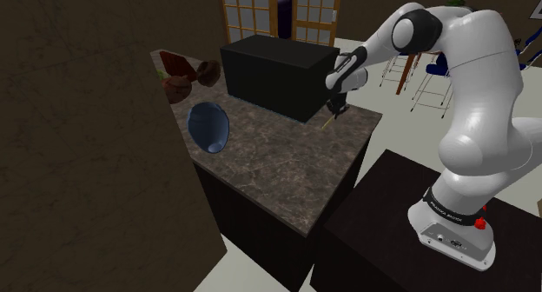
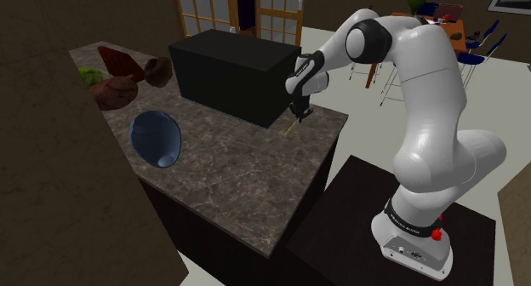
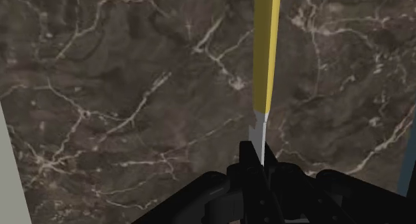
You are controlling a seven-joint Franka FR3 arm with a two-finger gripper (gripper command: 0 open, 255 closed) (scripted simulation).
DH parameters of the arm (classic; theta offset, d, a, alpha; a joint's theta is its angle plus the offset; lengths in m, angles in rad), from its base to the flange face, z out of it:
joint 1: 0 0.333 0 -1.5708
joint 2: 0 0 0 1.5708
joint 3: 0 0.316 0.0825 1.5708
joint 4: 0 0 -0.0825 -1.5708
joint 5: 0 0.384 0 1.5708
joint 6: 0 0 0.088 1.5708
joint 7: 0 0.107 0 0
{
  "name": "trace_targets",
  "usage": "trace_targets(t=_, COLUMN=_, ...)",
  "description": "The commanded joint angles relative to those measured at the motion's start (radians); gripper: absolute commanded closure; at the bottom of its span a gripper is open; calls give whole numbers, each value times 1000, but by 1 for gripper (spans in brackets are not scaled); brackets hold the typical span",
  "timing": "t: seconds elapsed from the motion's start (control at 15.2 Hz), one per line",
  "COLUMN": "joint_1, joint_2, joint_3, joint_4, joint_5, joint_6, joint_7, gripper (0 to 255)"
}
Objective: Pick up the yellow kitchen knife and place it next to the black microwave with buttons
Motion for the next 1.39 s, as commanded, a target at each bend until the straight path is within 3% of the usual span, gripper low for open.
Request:
trace_targets(t=0.0, joint_1=0, joint_2=21, joint_3=-1, joint_4=4, joint_5=-1, joint_6=18, joint_7=1, gripper=255)
trace_targets(t=0.59, joint_1=1, joint_2=34, joint_3=-1, joint_4=8, joint_5=-1, joint_6=26, joint_7=1, gripper=255)
trace_targets(t=0.66, joint_1=1, joint_2=34, joint_3=-1, joint_4=8, joint_5=-1, joint_6=26, joint_7=1, gripper=0)
trace_targets(t=0.99, joint_1=1, joint_2=34, joint_3=-1, joint_4=8, joint_5=-1, joint_6=26, joint_7=1, gripper=0)
trace_targets(t=1.32, joint_1=-1, joint_2=-71, joint_3=3, joint_4=-25, joint_5=2, joint_6=-46, joint_7=-1, gripper=0)
